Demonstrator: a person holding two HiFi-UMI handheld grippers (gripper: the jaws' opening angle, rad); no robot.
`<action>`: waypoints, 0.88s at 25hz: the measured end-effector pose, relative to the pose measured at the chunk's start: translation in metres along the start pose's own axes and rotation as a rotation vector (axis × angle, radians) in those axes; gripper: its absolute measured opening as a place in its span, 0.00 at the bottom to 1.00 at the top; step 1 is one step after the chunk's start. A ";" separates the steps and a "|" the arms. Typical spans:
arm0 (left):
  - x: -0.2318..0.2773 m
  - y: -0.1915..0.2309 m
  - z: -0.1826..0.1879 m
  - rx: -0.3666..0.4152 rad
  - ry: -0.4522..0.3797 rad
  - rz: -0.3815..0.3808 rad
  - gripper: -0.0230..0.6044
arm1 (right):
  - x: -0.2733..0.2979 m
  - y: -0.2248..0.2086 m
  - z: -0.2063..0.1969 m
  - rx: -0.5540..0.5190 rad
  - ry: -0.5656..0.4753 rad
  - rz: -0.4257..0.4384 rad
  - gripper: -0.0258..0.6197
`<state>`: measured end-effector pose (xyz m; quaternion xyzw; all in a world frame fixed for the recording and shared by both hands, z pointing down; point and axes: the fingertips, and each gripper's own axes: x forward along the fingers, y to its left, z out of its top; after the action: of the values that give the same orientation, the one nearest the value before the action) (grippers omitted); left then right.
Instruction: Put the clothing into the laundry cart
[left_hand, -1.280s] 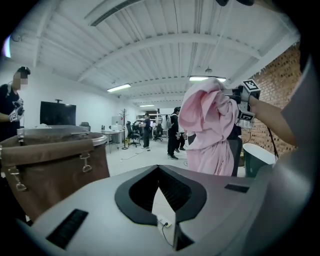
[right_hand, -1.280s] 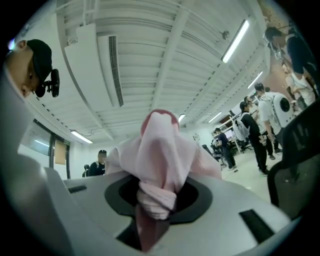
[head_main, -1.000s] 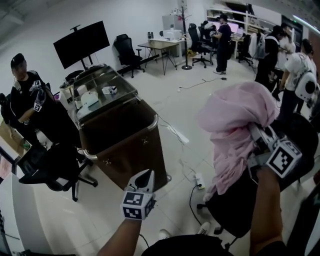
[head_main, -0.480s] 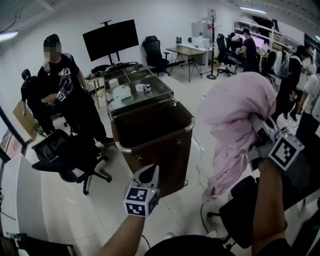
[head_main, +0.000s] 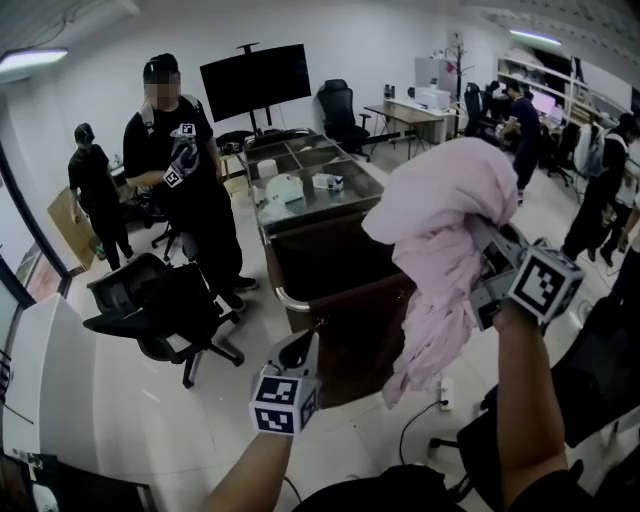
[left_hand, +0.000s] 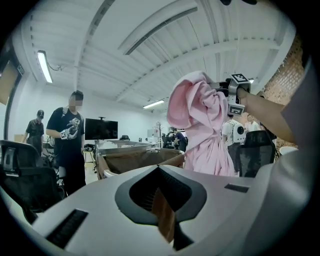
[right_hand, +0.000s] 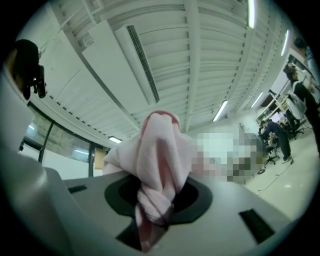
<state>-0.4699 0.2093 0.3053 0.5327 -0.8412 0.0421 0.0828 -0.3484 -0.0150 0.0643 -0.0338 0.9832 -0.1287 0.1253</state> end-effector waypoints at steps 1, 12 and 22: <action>0.001 0.005 0.001 -0.006 -0.004 0.010 0.04 | 0.013 0.003 -0.007 -0.003 0.014 0.013 0.25; 0.017 0.041 0.012 -0.025 -0.004 0.108 0.04 | 0.144 -0.004 -0.095 0.016 0.179 0.074 0.25; 0.039 0.055 0.019 -0.060 0.001 0.206 0.04 | 0.226 -0.040 -0.176 -0.051 0.365 0.078 0.26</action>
<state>-0.5380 0.1952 0.2953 0.4404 -0.8925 0.0256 0.0943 -0.6103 -0.0334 0.1857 0.0248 0.9931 -0.1030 -0.0511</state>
